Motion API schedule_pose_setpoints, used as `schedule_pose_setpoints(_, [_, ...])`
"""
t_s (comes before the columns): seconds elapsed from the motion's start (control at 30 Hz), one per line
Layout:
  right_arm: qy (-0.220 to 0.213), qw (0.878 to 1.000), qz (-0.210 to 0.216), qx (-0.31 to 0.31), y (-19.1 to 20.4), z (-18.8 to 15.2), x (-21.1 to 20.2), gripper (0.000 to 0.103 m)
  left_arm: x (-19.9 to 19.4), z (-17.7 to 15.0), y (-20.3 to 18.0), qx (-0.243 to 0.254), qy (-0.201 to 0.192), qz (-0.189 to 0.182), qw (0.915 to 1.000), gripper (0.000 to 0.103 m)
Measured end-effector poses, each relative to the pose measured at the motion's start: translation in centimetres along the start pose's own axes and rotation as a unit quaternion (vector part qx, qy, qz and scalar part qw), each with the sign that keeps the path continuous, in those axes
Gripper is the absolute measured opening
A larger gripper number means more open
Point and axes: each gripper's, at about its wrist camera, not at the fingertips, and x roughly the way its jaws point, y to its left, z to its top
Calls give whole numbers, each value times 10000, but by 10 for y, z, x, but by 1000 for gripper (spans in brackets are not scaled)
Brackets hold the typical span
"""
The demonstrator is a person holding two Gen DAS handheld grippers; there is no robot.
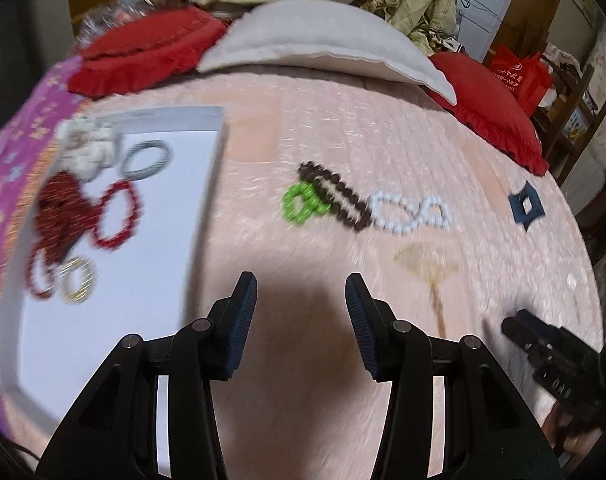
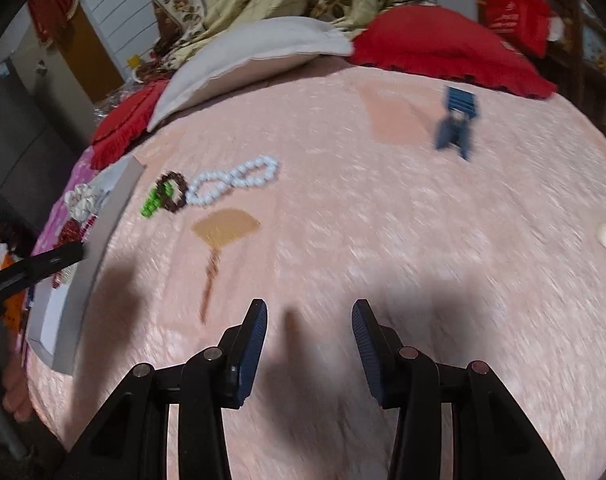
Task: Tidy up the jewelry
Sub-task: 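Withdraw both open grippers from the tray back over the remaining jewelry, then grasp the dark brown bead bracelet with the left gripper while the right gripper grasps the white pearl bracelet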
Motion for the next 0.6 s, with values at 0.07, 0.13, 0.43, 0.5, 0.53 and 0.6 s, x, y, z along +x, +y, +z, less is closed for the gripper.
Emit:
schedule_pose_setpoints(0.07, [-45,9999,105,-85,5,14,8,42,17,13,-3,-90,104,-219,9997,45])
schedule_pose_setpoints(0.13, [-145,9996,180,-182,11,33,21,42,31,24,-5,-166,142,-323,9992,45])
schedule_pose_setpoints(0.43, [-205,9992,329,-65,14,85,69,42,83,51,-13,-402,350,-425,9977,33])
schedule_pose_setpoints(0.5, [-205,9992,355,-14,13,87,74,42,87,52,-19,-317,300,-212,9988,11])
schedule_pose_setpoints(0.53, [-201,9992,349,-5,13,87,76,42,87,52,-23,-197,282,33,9994,10])
schedule_pose_setpoints(0.6, [-179,9992,367,26,10,85,77,42,86,48,-25,-117,354,70,9993,9])
